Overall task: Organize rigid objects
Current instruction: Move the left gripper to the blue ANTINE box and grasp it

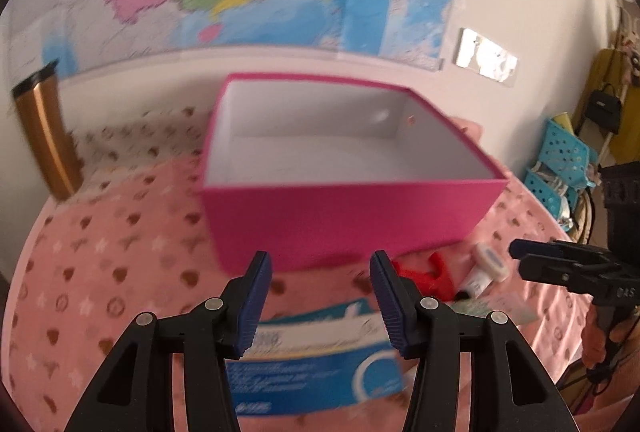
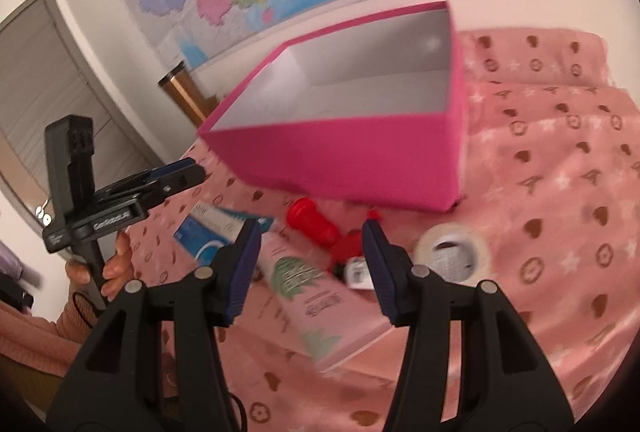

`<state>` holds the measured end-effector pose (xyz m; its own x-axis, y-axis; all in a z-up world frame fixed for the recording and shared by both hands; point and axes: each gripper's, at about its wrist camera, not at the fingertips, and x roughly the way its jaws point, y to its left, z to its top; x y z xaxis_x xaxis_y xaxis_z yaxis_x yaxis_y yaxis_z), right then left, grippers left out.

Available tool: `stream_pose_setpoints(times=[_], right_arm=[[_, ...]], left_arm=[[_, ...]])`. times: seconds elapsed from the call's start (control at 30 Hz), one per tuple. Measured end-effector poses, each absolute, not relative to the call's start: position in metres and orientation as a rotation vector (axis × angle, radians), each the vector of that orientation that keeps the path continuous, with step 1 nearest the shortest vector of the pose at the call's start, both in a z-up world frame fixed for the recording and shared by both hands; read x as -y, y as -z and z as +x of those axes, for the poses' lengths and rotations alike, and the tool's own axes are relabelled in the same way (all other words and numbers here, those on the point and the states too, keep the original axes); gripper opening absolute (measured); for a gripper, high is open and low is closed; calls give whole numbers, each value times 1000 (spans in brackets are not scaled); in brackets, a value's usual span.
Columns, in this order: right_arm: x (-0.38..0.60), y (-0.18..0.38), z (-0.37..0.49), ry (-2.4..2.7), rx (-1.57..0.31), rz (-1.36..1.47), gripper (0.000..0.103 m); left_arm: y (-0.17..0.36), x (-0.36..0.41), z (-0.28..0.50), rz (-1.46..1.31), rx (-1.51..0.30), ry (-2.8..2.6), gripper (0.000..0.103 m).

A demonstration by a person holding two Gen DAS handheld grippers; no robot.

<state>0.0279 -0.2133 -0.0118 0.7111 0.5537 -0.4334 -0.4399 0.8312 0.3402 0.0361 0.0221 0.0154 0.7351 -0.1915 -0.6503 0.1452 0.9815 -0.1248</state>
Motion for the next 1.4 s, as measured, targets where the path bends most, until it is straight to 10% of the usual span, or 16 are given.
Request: stream_pose_setpoints(times=[1.4], right_arm=[[87, 41, 58, -705, -687, 81, 47]], left_arm=[[29, -70, -9, -254, -849, 263, 50]])
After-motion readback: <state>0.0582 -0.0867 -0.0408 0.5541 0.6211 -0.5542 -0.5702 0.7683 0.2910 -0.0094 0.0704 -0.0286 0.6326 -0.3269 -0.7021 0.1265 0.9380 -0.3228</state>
